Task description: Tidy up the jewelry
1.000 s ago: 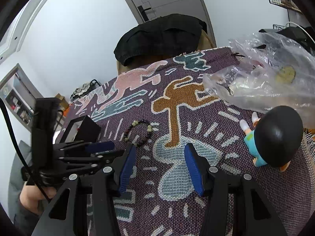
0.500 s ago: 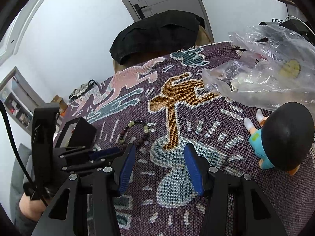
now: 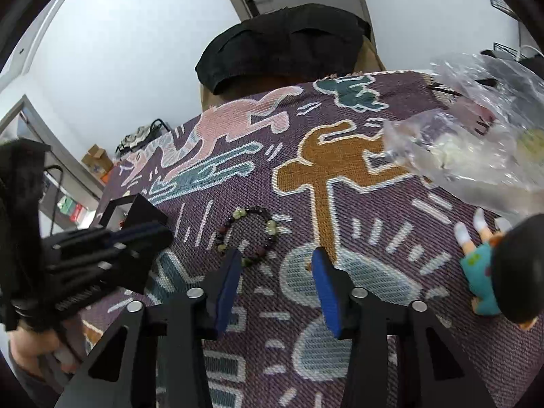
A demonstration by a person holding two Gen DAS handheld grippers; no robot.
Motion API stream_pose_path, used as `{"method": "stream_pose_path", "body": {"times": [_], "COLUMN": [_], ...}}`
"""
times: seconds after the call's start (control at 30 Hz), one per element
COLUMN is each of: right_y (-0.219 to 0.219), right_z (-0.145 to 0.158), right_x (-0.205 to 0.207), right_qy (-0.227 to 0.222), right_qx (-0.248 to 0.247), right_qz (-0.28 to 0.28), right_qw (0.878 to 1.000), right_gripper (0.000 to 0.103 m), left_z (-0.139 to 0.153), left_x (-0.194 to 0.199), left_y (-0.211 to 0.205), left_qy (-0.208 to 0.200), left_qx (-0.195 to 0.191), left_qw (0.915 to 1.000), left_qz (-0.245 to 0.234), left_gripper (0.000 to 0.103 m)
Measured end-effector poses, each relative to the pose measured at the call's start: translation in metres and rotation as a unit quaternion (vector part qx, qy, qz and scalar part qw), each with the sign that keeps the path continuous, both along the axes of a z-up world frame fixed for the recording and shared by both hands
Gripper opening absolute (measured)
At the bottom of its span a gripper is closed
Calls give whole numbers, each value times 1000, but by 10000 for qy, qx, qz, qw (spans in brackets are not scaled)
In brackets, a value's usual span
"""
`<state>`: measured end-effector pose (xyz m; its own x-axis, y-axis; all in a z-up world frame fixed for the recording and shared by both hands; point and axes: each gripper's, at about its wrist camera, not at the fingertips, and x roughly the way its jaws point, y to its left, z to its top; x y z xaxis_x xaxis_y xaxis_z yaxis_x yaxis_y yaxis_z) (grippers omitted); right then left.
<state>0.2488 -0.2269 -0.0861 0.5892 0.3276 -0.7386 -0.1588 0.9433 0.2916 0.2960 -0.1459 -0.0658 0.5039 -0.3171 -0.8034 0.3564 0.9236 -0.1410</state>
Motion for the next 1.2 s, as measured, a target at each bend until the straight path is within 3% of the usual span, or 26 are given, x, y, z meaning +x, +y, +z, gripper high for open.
{"method": "stream_pose_path", "body": {"times": [0.33,0.5,0.63,0.8,0.83,0.87,1.0,1.2], "right_y": [32,49,65,73,74,74,76,93], "right_z": [-11,-19,-30,-19,-11,-3,30,74], "right_x": [35,48,51,45,42,40,29,14], "right_qy": [325,454,554,317,230,150,-189,-619], "right_qx": [-590,-901,-1332,-1584,-1596,-1579,-1609,-1612], "right_qz": [34,61,167,247,222,207,155,201], "right_qw": [9977,9949,9894,9866,9867,9871,9867,9848], "right_gripper": [26,21,10,9,9,9,9,9], "left_z": [30,29,23,16,15,13,18,32], "left_x": [-1,-4,-6,-7,-7,-6,-14,-26], "left_y": [54,81,95,110,112,116,128,146], "left_qy": [-288,-274,-221,-58,-1,68,-116,-313], "left_qx": [-232,-286,-309,-389,-426,-451,-504,-635], "left_qw": [9987,9979,9975,9973,9972,9969,9957,9935], "left_qz": [343,511,589,615,618,648,773,887], "left_gripper": [13,13,13,15,17,25,71,73]}}
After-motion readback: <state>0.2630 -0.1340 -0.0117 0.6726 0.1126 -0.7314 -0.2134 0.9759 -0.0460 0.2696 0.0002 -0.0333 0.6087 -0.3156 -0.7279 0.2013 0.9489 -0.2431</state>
